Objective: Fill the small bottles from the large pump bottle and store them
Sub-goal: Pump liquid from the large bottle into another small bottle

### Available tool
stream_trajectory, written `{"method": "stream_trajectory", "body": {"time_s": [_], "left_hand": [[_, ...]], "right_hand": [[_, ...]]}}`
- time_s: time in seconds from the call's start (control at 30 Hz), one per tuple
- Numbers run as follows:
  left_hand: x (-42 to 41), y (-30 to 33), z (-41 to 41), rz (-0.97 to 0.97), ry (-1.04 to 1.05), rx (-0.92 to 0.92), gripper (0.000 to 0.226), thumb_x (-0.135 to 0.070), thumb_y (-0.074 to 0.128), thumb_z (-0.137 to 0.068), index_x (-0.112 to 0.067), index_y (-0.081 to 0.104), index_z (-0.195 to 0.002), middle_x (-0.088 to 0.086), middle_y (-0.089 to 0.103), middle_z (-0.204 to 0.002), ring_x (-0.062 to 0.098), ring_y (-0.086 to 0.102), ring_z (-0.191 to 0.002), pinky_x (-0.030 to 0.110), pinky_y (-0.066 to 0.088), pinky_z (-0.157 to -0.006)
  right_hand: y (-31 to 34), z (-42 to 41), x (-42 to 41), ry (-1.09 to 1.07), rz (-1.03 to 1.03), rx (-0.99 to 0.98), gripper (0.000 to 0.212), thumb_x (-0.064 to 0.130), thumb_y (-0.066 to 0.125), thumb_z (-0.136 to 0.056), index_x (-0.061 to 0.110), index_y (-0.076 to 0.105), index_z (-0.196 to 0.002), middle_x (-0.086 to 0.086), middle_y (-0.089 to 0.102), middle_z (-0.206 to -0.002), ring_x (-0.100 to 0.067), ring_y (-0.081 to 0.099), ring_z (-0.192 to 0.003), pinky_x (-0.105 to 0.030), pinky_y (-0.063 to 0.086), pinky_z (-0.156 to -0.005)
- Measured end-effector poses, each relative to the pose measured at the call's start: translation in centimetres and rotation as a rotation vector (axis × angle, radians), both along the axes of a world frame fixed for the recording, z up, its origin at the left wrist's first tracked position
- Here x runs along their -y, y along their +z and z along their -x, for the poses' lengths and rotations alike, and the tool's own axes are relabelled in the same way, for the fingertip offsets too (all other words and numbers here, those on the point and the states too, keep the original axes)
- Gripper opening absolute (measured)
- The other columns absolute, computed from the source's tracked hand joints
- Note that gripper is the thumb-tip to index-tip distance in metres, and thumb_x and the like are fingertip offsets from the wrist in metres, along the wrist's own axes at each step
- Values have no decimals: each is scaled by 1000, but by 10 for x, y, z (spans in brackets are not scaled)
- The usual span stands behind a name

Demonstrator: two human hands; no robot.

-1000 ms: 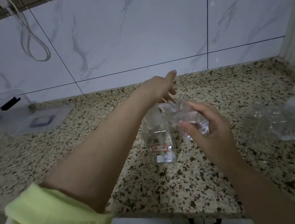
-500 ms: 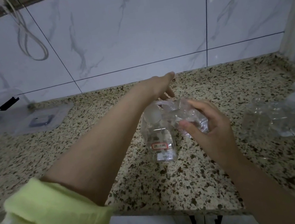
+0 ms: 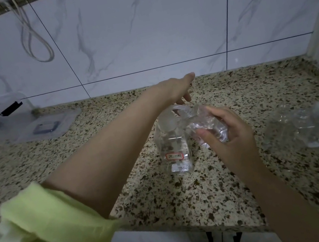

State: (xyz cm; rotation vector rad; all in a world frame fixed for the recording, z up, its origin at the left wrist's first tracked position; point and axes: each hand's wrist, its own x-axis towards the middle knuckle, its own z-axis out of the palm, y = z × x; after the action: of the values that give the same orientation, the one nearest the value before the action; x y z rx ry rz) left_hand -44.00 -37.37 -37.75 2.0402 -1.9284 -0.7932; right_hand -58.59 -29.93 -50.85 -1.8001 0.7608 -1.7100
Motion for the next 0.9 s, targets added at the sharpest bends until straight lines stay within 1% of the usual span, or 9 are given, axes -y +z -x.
{"method": "stream_trajectory", "body": {"time_s": [0.17, 0.33, 0.4, 0.5, 0.57, 0.63, 0.73, 0.83, 0.9], "left_hand": [[2, 6, -2, -25, 6, -50, 71, -63, 20, -101, -16, 74, -105, 7, 72, -112, 22, 65, -97, 41, 45, -101], [1, -2, 1, -15, -29, 34, 71, -61, 19, -102, -18, 74, -110, 6, 69, -119, 25, 55, -105, 44, 36, -109], [1, 0, 2, -33, -51, 42, 73, -61, 15, -102, -18, 73, -112, 7, 68, -120, 25, 53, -105, 44, 34, -109], [2, 0, 0, -20, -58, -17, 74, -63, 15, -101, -18, 74, -106, 6, 72, -110, 24, 60, -103, 46, 37, -110], [1, -2, 0, -42, -53, 9, 76, -64, 13, -100, -20, 74, -109, 6, 69, -118, 23, 56, -105, 46, 35, -110], [0, -1, 1, -41, -56, 37, 77, -64, 12, -101, -20, 74, -112, 5, 67, -121, 23, 54, -105, 43, 36, -105], [0, -1, 2, -10, -39, 23, 75, -62, 13, -101, -20, 74, -111, 4, 70, -116, 23, 57, -105, 40, 37, -94], [1, -2, 4, -51, -50, 59, 77, -64, 11, -100, -20, 74, -111, 6, 66, -124, 25, 53, -111, 44, 34, -105], [1, -1, 4, -30, -52, 35, 76, -63, 12, -101, -18, 74, -110, 8, 68, -120, 27, 57, -112, 46, 34, -110]], "right_hand": [[1, 0, -1, -11, -29, 20, 45, 37, 73, -85, 26, 61, -127, 14, 66, -121, -10, 66, -114, -34, 54, -98], [1, 0, 0, -11, -15, -14, 46, 34, 74, -85, 22, 61, -128, 10, 66, -119, -7, 66, -110, -24, 54, -94], [1, 0, 0, -19, -18, -21, 47, 35, 73, -85, 22, 60, -128, 9, 66, -119, -7, 66, -110, -25, 55, -94], [1, 0, -1, -27, -16, -28, 46, 36, 73, -85, 24, 60, -127, 12, 66, -120, -7, 65, -112, -25, 54, -96], [1, 0, -1, -21, -33, -31, 45, 37, 73, -85, 26, 60, -127, 13, 66, -121, -8, 65, -113, -26, 54, -97], [2, 0, -2, -15, -57, -8, 45, 39, 73, -84, 29, 60, -126, 16, 66, -120, -10, 66, -111, -30, 55, -96], [3, 0, -2, -13, -56, 0, 47, 38, 73, -84, 24, 62, -127, 11, 67, -119, -11, 67, -110, -35, 57, -94], [1, 0, -2, -12, -52, -44, 47, 38, 73, -85, 22, 61, -129, 6, 66, -120, -12, 65, -112, -36, 56, -96], [1, 0, -3, -13, -66, -33, 47, 40, 72, -85, 24, 60, -128, 7, 66, -119, -9, 64, -111, -32, 56, -96]]}}
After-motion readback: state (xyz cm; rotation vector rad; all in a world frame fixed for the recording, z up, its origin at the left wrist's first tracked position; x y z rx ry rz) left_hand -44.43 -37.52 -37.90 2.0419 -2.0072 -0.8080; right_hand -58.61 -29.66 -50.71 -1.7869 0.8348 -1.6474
